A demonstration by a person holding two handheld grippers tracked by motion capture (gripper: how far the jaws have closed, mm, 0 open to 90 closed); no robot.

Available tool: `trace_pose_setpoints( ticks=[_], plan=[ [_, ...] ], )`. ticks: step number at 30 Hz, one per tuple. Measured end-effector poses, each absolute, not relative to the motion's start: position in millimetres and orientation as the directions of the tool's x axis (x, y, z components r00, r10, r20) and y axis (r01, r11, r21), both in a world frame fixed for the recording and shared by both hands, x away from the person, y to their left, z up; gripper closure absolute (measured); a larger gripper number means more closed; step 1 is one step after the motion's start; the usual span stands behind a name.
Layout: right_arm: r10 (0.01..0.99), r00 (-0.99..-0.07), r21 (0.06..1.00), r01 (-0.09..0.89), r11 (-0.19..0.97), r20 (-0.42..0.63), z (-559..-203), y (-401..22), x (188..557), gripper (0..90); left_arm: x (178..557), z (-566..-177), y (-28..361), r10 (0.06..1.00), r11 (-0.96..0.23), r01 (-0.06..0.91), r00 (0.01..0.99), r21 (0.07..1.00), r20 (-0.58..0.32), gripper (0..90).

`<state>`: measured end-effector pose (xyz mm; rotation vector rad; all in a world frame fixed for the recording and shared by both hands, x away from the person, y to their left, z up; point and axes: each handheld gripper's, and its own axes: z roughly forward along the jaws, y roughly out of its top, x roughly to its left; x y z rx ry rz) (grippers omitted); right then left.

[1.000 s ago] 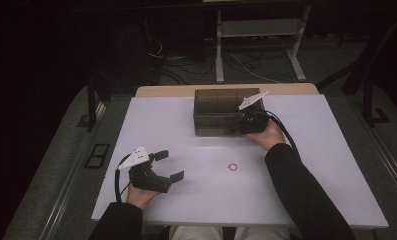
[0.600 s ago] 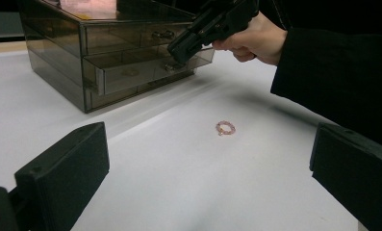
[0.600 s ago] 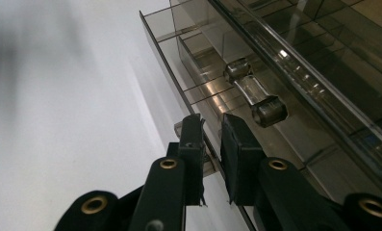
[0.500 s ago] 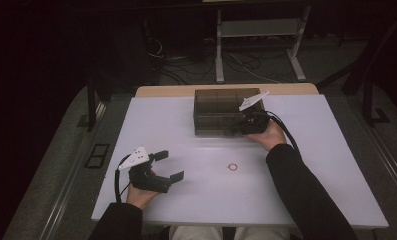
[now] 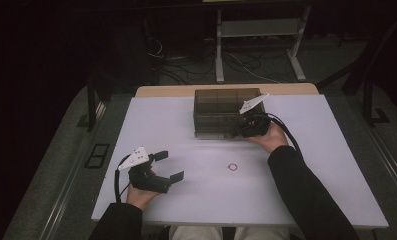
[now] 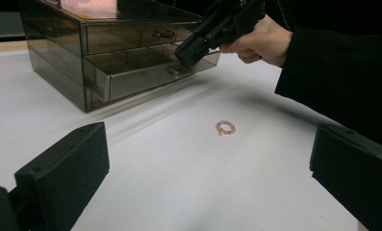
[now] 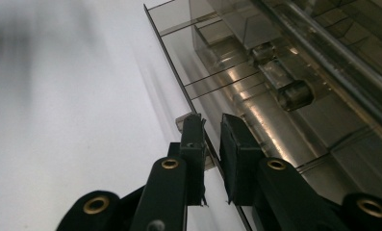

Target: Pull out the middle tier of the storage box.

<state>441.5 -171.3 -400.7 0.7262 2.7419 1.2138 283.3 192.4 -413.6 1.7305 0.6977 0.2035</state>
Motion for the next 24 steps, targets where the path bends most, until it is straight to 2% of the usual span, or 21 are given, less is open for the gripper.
trace_pose_setpoints(
  ticks=[24],
  plan=[
    [0.404,-0.904,0.704,0.377,0.602,0.138,-400.6,-177.6,428.3,80.0,283.4,-414.0,192.3,0.552,-0.124,0.345,0.803,0.930,-0.224,0.0]
  ],
)
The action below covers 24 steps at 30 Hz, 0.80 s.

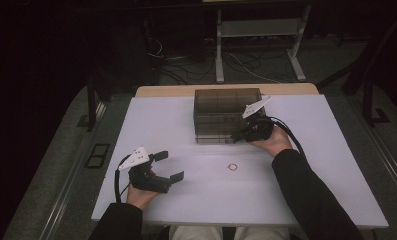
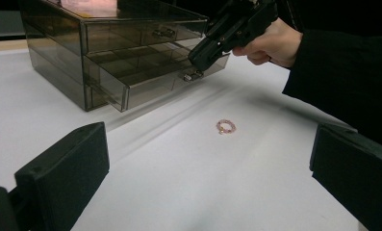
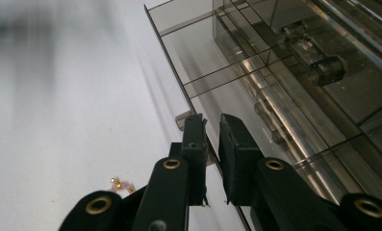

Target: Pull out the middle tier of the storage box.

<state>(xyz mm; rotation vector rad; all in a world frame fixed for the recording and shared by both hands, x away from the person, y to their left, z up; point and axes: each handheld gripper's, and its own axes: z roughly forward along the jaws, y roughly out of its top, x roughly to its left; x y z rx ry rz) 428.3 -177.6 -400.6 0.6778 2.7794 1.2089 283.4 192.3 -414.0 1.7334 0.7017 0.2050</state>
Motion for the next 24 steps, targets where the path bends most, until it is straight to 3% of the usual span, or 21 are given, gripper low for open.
trace_pose_setpoints(
  ticks=[24],
  plan=[
    [0.376,-0.916,0.702,0.357,0.616,0.137,-403.3,-178.1,416.8,80.0,283.3,-414.1,192.0,0.552,-0.126,0.346,0.803,0.930,-0.224,0.0]
  ],
)
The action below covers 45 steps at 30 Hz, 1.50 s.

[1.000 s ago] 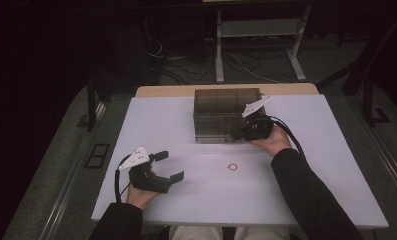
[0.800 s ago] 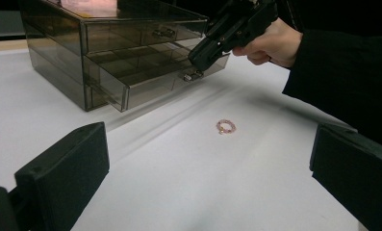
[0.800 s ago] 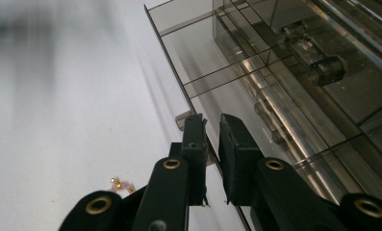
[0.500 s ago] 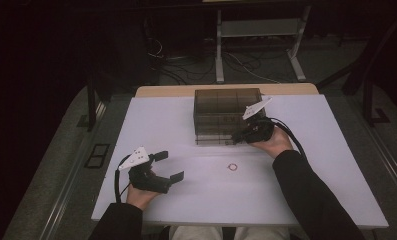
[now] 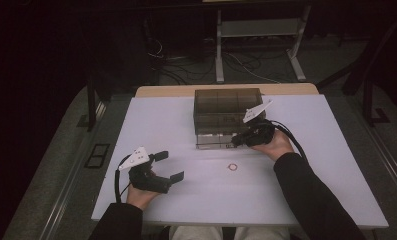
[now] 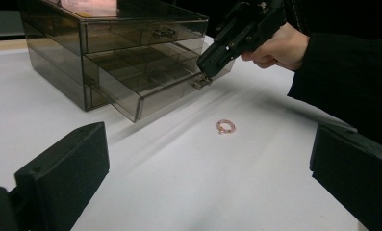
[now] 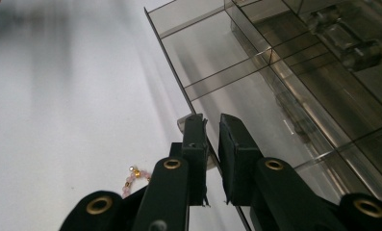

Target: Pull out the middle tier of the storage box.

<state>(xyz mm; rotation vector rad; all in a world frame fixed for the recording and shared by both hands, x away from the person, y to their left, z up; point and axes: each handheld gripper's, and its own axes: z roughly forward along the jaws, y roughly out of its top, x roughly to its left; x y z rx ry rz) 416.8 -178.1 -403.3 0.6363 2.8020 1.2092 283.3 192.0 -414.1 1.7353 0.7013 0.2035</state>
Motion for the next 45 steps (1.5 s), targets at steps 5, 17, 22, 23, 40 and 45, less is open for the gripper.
trace_pose_setpoints(
  ticks=[5,17,22,23,40,45],
  plan=[
    [0.379,-0.915,0.699,0.363,0.616,0.141,-403.0,-175.5,413.7,80.7,283.3,-414.1,192.0,0.551,-0.127,0.345,0.804,0.930,-0.223,0.0],
    [0.377,-0.917,0.696,0.354,0.624,0.129,-401.8,-170.5,410.8,81.8,283.4,-414.2,192.0,0.552,-0.127,0.346,0.804,0.930,-0.223,0.0],
    [0.370,-0.920,0.692,0.352,0.630,0.130,-402.4,-169.1,410.3,81.6,283.3,-414.2,191.8,0.551,-0.127,0.346,0.804,0.929,-0.224,0.0],
    [0.369,-0.920,0.690,0.352,0.633,0.132,-402.5,-168.3,409.9,81.3,283.3,-414.2,191.8,0.552,-0.128,0.346,0.804,0.930,-0.223,0.0],
    [0.435,-0.884,0.712,0.417,0.565,0.172,-380.3,-176.2,400.3,70.6,283.1,-414.5,190.9,0.550,-0.128,0.350,0.804,0.928,-0.227,0.0],
    [0.445,-0.877,0.709,0.430,0.559,0.181,-374.3,-176.8,394.4,68.3,283.1,-414.6,190.9,0.549,-0.133,0.350,0.805,0.927,-0.225,0.0]
  ],
)
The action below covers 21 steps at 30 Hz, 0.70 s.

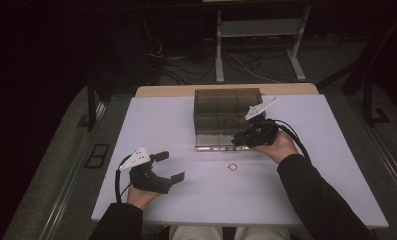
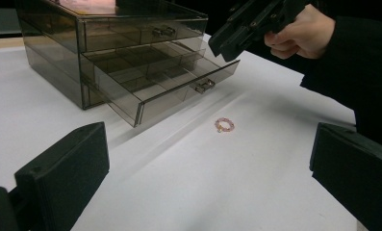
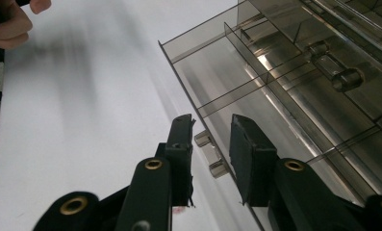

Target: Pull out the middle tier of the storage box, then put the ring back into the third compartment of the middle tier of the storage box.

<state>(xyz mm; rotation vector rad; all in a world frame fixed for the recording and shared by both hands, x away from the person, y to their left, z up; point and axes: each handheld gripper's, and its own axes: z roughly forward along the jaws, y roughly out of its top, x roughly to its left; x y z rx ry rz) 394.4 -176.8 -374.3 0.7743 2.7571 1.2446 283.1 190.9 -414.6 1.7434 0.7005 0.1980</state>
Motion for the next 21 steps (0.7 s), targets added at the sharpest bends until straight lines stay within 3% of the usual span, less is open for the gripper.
trace_pose_setpoints(
  ticks=[21],
  plan=[
    [0.429,-0.879,0.729,0.432,0.530,0.209,-359.7,-168.1,363.2,55.9,283.4,-415.5,192.2,0.551,-0.132,0.352,0.803,0.927,-0.227,0.0]
  ],
)
